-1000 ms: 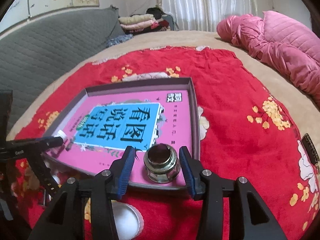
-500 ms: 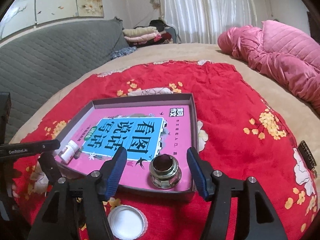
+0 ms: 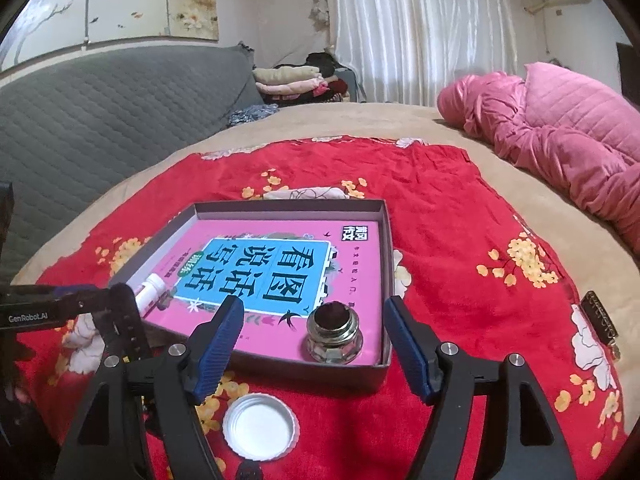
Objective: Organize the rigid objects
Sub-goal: 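Open both grippers to release the bottle and jar onto the workbook, then move the left gripper back toward the red lighter while the right gripper grasps the black clip, then close the left gripper around the red lighter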
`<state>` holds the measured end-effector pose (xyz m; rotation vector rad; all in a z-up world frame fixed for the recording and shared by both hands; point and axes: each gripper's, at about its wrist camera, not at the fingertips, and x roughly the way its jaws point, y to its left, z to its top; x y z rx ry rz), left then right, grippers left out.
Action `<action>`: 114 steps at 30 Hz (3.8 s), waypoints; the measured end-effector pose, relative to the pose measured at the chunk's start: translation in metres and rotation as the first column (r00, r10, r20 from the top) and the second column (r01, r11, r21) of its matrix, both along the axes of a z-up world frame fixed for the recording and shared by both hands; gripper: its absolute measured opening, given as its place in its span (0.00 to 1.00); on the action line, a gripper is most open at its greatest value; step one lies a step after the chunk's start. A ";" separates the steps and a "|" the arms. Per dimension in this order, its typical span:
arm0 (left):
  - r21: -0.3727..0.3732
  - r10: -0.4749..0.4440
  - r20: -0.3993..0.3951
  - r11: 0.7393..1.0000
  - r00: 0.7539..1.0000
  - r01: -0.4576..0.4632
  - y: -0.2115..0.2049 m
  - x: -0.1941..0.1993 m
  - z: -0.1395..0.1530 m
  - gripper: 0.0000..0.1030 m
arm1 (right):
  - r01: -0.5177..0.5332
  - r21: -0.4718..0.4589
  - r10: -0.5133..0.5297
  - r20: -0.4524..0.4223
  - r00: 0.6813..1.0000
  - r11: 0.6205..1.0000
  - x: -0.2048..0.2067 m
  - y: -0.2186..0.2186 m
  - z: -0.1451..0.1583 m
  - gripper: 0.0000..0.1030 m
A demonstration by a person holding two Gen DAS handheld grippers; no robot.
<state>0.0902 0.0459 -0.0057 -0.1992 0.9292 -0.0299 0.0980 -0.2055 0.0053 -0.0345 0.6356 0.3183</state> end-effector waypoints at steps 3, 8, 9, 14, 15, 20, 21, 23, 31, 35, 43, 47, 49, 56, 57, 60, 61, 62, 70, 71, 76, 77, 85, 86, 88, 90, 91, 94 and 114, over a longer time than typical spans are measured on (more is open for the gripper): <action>0.013 -0.006 -0.003 1.000 1.000 0.006 -0.004 -0.005 0.000 0.45 | 0.001 -0.014 -0.001 -0.013 1.000 1.000 -0.004 0.001 -0.003 0.72; 0.007 -0.023 -0.013 1.000 1.000 0.023 -0.008 -0.012 -0.001 0.52 | 0.020 -0.014 -0.020 -0.023 1.000 1.000 -0.010 -0.003 -0.004 0.72; 0.007 -0.030 -0.018 1.000 0.999 0.030 -0.009 -0.014 -0.001 0.52 | 0.022 -0.009 -0.022 -0.028 0.999 1.000 -0.011 -0.004 -0.004 0.72; 0.005 -0.038 -0.030 0.999 0.999 0.038 -0.010 -0.021 -0.002 0.52 | 0.038 -0.011 -0.039 -0.056 0.998 0.999 -0.016 -0.007 -0.006 0.72; 0.009 -0.040 -0.030 0.999 0.999 0.041 -0.011 -0.022 -0.002 0.53 | 0.041 -0.011 -0.042 -0.060 0.997 0.999 -0.016 -0.007 -0.007 0.72; 0.013 -0.049 -0.045 0.999 0.998 0.049 -0.014 -0.025 -0.003 0.53 | 0.045 -0.016 -0.047 -0.090 0.995 0.999 -0.021 -0.007 -0.010 0.72; 0.016 -0.051 -0.048 0.999 0.998 0.052 -0.014 -0.026 -0.004 0.53 | 0.042 -0.020 -0.043 -0.094 0.995 0.999 -0.023 -0.005 -0.010 0.72; 0.018 -0.056 -0.050 0.998 0.997 0.057 -0.017 -0.027 -0.003 0.53 | 0.033 -0.028 -0.035 -0.099 0.994 0.999 -0.026 -0.002 -0.010 0.72; 0.027 -0.069 -0.069 0.997 0.995 0.071 -0.023 -0.035 -0.006 0.53 | -0.004 -0.057 -0.004 -0.134 0.991 0.998 -0.038 0.007 -0.014 0.72; 0.028 -0.073 -0.076 0.997 0.994 0.075 -0.023 -0.037 -0.008 0.53 | 0.027 -0.024 -0.031 -0.162 0.986 0.999 -0.040 -0.003 -0.014 0.72; 0.017 -0.052 -0.084 0.998 0.995 0.053 -0.013 -0.042 -0.007 0.53 | 0.082 -0.019 -0.084 -0.165 0.983 0.996 -0.043 -0.015 -0.011 0.72; 0.025 -0.060 -0.098 0.998 0.993 0.062 -0.014 -0.046 -0.010 0.53 | 0.083 -0.025 -0.086 -0.166 0.982 0.996 -0.044 -0.016 -0.010 0.72; 0.022 -0.065 -0.110 0.997 0.992 0.068 -0.015 -0.048 -0.013 0.53 | 0.079 -0.023 -0.082 -0.171 0.982 0.997 -0.045 -0.016 -0.010 0.72; 0.020 -0.066 -0.133 0.997 0.989 0.069 -0.019 -0.049 -0.017 0.53 | 0.074 -0.024 -0.077 -0.173 0.982 0.997 -0.051 -0.016 -0.007 0.72; 0.021 -0.064 -0.135 0.998 0.989 0.067 -0.019 -0.049 -0.017 0.53 | 0.076 -0.024 -0.079 -0.177 0.981 0.997 -0.051 -0.015 -0.008 0.72; 0.023 -0.055 -0.141 0.998 0.988 0.059 -0.019 -0.049 -0.019 0.53 | 0.089 -0.016 -0.090 -0.192 0.977 0.996 -0.053 -0.017 -0.008 0.72; 0.023 -0.052 -0.145 0.998 0.988 0.056 -0.019 -0.049 -0.020 0.53 | 0.093 -0.008 -0.093 -0.202 0.975 0.996 -0.053 -0.019 -0.009 0.72; 0.022 -0.052 -0.147 0.998 0.988 0.056 -0.020 -0.049 -0.020 0.53 | 0.096 0.000 -0.094 -0.213 0.972 0.995 -0.053 -0.020 -0.010 0.72; 0.036 -0.045 -0.161 0.998 0.986 0.052 -0.021 -0.050 -0.025 0.53 | 0.053 -0.035 -0.061 -0.293 0.954 0.998 -0.062 -0.005 -0.024 0.72; 0.036 -0.045 -0.162 0.998 0.986 0.052 -0.021 -0.050 -0.026 0.53 | 0.044 -0.060 -0.060 -0.306 0.950 0.997 -0.064 0.000 -0.028 0.72; 0.037 -0.043 -0.162 0.998 0.986 0.050 -0.021 -0.050 -0.026 0.53 | 0.033 -0.087 -0.061 -0.349 0.935 0.996 -0.065 0.012 -0.041 0.72; 0.037 -0.042 -0.161 0.998 0.986 0.048 -0.021 -0.050 -0.026 0.53 | 0.034 -0.095 -0.066 -0.355 0.933 0.995 -0.065 0.013 -0.043 0.72; 0.046 -0.023 -0.155 0.998 0.988 0.030 -0.020 -0.048 -0.027 0.53 | 0.051 -0.083 -0.078 -0.373 0.925 0.995 -0.059 0.011 -0.052 0.72; 0.046 -0.020 -0.154 0.999 0.988 0.027 -0.020 -0.048 -0.027 0.53 | 0.041 -0.092 -0.072 -0.365 0.928 0.995 -0.058 0.013 -0.052 0.72; 0.045 -0.015 -0.154 0.999 0.988 0.022 -0.019 -0.047 -0.026 0.53 | 0.029 -0.108 -0.066 -0.357 0.932 0.994 -0.058 0.016 -0.052 0.69; 0.046 -0.009 -0.156 0.999 0.988 0.017 -0.020 -0.046 -0.027 0.53 | 0.015 -0.133 -0.060 -0.342 0.938 0.991 -0.058 0.019 -0.052 0.62; 0.044 -0.006 -0.157 0.999 0.988 0.013 -0.020 -0.046 -0.027 0.53 | 0.012 -0.143 -0.060 -0.335 0.940 0.990 -0.058 0.020 -0.051 0.55; 0.049 -0.009 -0.161 0.999 0.987 0.017 -0.023 -0.043 -0.028 0.53 | 0.001 -0.154 -0.054 -0.338 0.939 0.988 -0.056 0.021 -0.053 0.39; 0.048 0.059 -0.204 0.998 0.977 -0.050 0.000 -0.042 -0.036 0.55 | -0.020 -0.122 -0.026 -0.367 0.930 0.992 -0.052 0.021 -0.057 0.26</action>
